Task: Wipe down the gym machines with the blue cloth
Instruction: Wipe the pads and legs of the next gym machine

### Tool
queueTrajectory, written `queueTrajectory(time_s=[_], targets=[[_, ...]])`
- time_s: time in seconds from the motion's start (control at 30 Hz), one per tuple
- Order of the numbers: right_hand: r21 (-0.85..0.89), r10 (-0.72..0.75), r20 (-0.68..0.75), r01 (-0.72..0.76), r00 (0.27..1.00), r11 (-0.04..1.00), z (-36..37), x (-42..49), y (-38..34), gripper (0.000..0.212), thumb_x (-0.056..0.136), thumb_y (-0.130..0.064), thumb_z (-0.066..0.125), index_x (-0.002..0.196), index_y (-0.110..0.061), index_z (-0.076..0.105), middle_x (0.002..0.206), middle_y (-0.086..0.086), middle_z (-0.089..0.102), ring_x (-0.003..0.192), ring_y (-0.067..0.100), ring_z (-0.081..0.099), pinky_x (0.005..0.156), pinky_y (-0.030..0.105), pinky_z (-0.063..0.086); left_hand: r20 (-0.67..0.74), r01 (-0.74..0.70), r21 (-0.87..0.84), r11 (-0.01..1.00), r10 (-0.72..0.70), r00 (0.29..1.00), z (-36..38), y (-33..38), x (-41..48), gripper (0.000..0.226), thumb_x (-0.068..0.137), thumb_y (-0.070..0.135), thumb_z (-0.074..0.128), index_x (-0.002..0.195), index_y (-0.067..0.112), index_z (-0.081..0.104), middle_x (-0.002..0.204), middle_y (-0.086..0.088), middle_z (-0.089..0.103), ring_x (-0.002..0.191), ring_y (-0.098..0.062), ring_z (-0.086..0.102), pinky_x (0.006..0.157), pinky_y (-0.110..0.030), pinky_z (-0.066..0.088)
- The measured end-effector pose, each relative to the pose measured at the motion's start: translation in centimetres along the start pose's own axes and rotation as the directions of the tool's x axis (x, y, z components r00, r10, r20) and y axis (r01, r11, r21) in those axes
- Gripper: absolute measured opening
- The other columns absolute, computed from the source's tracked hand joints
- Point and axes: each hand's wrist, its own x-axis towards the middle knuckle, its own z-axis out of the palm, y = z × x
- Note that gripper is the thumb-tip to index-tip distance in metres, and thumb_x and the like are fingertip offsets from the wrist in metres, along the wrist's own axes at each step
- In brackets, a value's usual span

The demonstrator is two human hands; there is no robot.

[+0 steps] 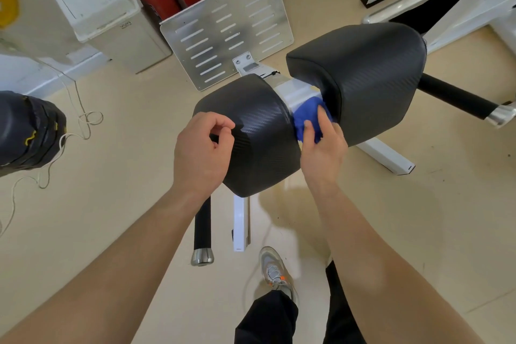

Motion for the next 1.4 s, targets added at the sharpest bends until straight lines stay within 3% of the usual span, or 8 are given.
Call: queueTrajectory(time_s=[0.17,0.33,0.47,0.53,0.67,0.9,1.07,1.4], targets=[[-0.092,0.071,0.029,-0.068,0.997,0.993,1.0,0.4,0.2,0.041,0.103,-0.031,0.049,0.143,-0.018,0.052,0.112,0.005,0.055,0.095,0.018,0.053,0.081,0.020,0.036,-0.013,0.020,-0.003,1.000,-0.020,1.000,0.2,-0.4,0.2,0.017,0.096,0.022,0.057,0.093,0.038,0.058,0.098,0.018,0.060,0.086,0.003,0.058,0.071,-0.004,0.036],[-0.202,0.165,0.208,-0.123,0.964,0.972,-1.5,-0.4,2.9,0.038,0.102,-0.024,0.051,0.135,-0.008,0.058,0.123,0.015,0.062,0.112,0.032,0.058,0.090,0.031,0.041,-0.006,0.039,-0.015,0.999,-0.039,0.999,-0.2,-0.2,-0.4,0.016,0.096,0.022,0.056,0.093,0.038,0.059,0.097,0.018,0.060,0.087,0.003,0.057,0.073,-0.005,0.037],[-0.180,0.137,0.217,-0.099,0.966,0.979,-4.5,-1.3,0.1,0.040,0.103,-0.029,0.048,0.142,-0.023,0.051,0.106,-0.005,0.051,0.094,0.016,0.054,0.066,0.009,0.036,0.023,0.071,-0.018,0.997,-0.070,0.997,-0.6,0.5,-2.3,0.013,0.096,0.022,0.055,0.095,0.034,0.061,0.098,0.015,0.061,0.085,-0.001,0.058,0.072,-0.007,0.037],[-0.237,0.083,0.292,-0.012,0.953,0.971,-7.4,-2.1,-1.1,0.039,0.103,-0.025,0.048,0.142,-0.024,0.050,0.106,-0.004,0.052,0.094,0.018,0.053,0.065,0.009,0.034,0.054,0.093,-0.027,0.995,-0.091,0.994,-1.0,1.7,-3.8,0.012,0.096,0.022,0.054,0.097,0.031,0.063,0.099,0.012,0.061,0.084,-0.006,0.059,0.072,-0.011,0.041],[-0.346,-0.026,0.448,0.200,0.894,0.916,-14.3,-3.9,-3.0,0.042,0.099,-0.021,0.054,0.141,-0.025,0.053,0.128,0.010,0.056,0.112,0.029,0.055,0.083,0.024,0.034,0.177,0.185,-0.038,0.982,-0.176,0.968,-1.4,4.9,-7.5,0.011,0.097,0.024,0.053,0.103,0.028,0.061,0.101,0.009,0.063,0.085,-0.008,0.059,0.078,-0.022,0.048],[-0.373,0.040,0.673,0.292,0.738,0.881,-25.1,-5.5,-4.2,0.053,0.097,-0.015,0.048,0.148,-0.027,0.042,0.131,0.007,0.052,0.116,0.026,0.052,0.094,0.032,0.042,0.362,0.251,-0.006,0.968,-0.232,0.903,0.5,12.4,-14.5,0.032,0.091,0.035,0.063,0.121,0.025,0.055,0.113,0.008,0.062,0.093,-0.013,0.061,0.081,-0.030,0.052],[-0.295,-0.071,0.750,0.428,0.658,0.854,-33.4,-4.6,-3.4,0.043,0.087,-0.011,0.053,0.126,-0.029,0.055,0.105,-0.009,0.056,0.097,0.019,0.056,0.079,0.033,0.046,0.403,0.167,0.064,0.984,-0.179,0.898,3.7,20.0,-18.1,0.050,0.086,0.036,0.070,0.131,0.025,0.051,0.121,0.006,0.059,0.095,-0.015,0.059,0.081,-0.033,0.053],[-0.422,0.016,0.819,0.585,0.573,0.693,-50.8,4.1,3.6,0.037,0.086,-0.011,0.050,0.115,-0.034,0.051,0.110,-0.003,0.058,0.090,0.022,0.060,0.079,0.044,0.055,0.388,0.127,0.110,0.986,-0.160,0.908,11.1,34.6,-21.3,0.042,0.091,0.038,0.066,0.129,0.026,0.051,0.125,0.004,0.059,0.101,-0.019,0.061,0.087,-0.034,0.054]])
